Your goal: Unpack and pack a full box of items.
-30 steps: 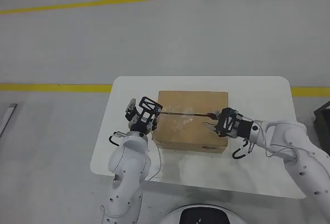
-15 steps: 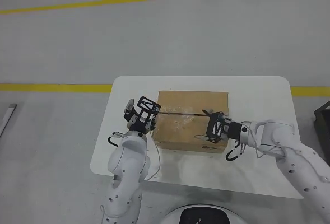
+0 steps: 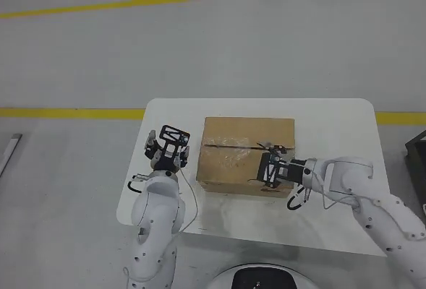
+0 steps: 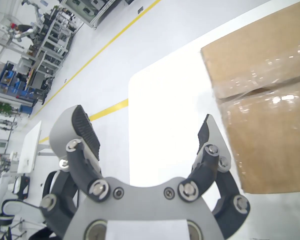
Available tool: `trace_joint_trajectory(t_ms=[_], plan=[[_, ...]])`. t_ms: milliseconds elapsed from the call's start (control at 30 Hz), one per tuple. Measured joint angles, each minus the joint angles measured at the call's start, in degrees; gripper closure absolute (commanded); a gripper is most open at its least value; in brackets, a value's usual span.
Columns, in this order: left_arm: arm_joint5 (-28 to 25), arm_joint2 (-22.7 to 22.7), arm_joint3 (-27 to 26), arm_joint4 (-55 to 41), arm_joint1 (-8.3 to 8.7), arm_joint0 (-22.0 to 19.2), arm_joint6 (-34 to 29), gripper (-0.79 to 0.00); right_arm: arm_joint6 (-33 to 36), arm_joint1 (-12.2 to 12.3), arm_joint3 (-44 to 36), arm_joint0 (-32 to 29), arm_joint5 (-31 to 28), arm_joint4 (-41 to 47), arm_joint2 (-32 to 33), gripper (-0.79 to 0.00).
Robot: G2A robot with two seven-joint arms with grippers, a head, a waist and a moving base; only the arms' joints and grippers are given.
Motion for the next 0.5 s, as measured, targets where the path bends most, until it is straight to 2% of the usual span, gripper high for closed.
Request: trace_joint_trajectory(t_ms=[233, 500], plan=[[1.71, -1.52, 0.57, -0.82, 0.06, -0.07, -1.95, -0.785, 0.53, -1.18, 3.54, 4.14, 0.33, -2.49, -5.1, -0.36], [1.59, -0.97, 0.39, -1.26, 0.13, 0.11, -1.67, -0.785, 0.78, -2.63, 7.82, 8.52, -0.86, -3.46, -10.11, -0.428]])
